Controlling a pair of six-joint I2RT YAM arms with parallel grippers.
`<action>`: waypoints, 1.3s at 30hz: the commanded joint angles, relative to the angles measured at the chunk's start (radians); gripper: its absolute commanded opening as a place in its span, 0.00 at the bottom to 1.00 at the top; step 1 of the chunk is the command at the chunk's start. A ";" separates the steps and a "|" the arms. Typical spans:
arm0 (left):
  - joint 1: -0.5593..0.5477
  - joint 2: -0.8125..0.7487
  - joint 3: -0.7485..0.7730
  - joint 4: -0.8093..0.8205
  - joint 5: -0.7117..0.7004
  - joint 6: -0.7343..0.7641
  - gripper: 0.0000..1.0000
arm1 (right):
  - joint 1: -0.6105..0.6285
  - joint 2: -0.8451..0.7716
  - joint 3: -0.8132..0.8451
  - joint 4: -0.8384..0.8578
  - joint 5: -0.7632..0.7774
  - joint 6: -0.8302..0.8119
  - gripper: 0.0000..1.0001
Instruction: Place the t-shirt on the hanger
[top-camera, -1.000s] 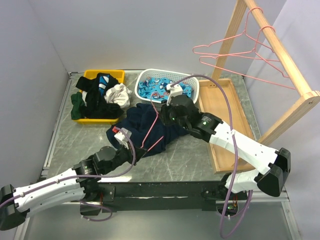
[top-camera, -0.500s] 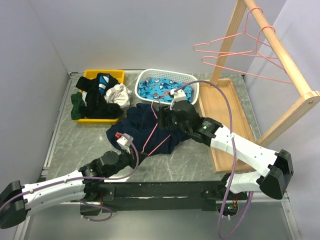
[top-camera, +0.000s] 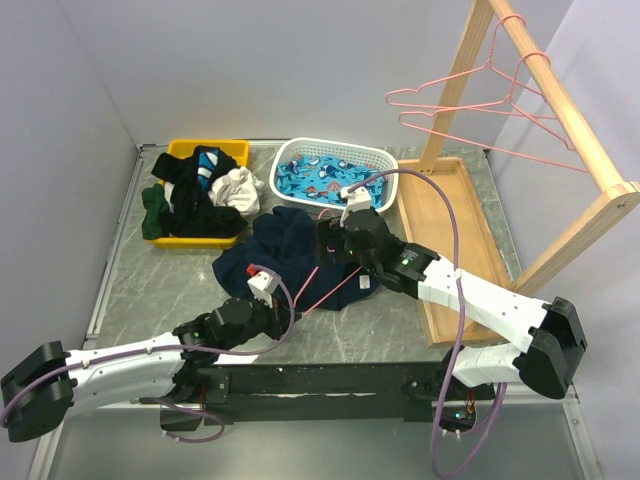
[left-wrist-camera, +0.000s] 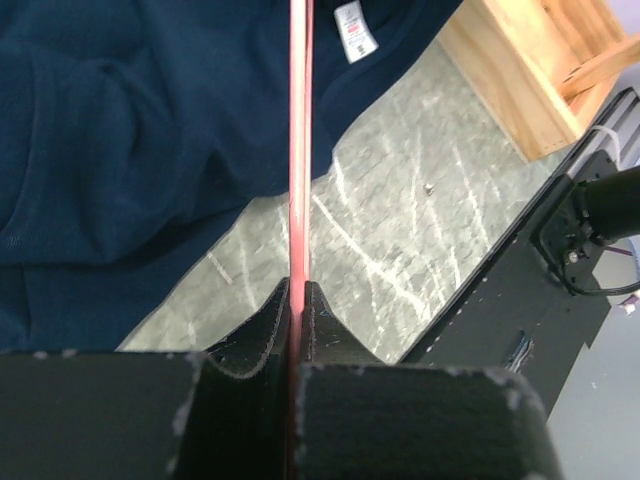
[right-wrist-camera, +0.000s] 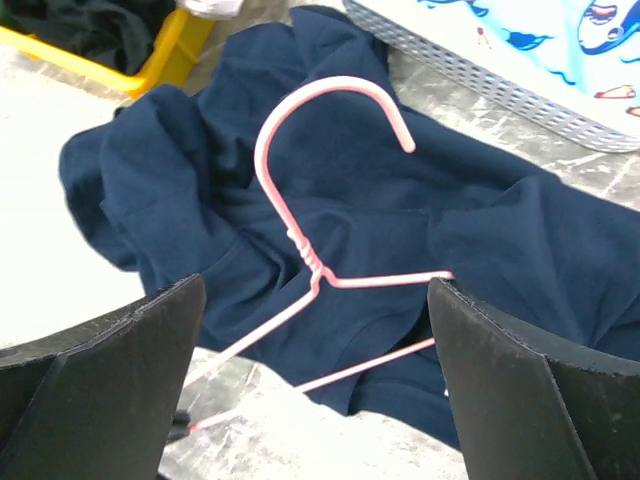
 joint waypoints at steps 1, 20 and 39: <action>-0.006 0.006 0.082 0.047 0.033 0.045 0.01 | -0.003 0.016 -0.015 0.080 0.068 -0.002 1.00; -0.032 0.233 0.289 -0.064 0.049 0.152 0.01 | -0.043 -0.008 -0.132 0.116 0.153 0.055 0.43; -0.046 0.091 0.482 -0.307 -0.054 -0.069 0.86 | -0.055 -0.179 -0.325 0.236 0.212 0.082 0.00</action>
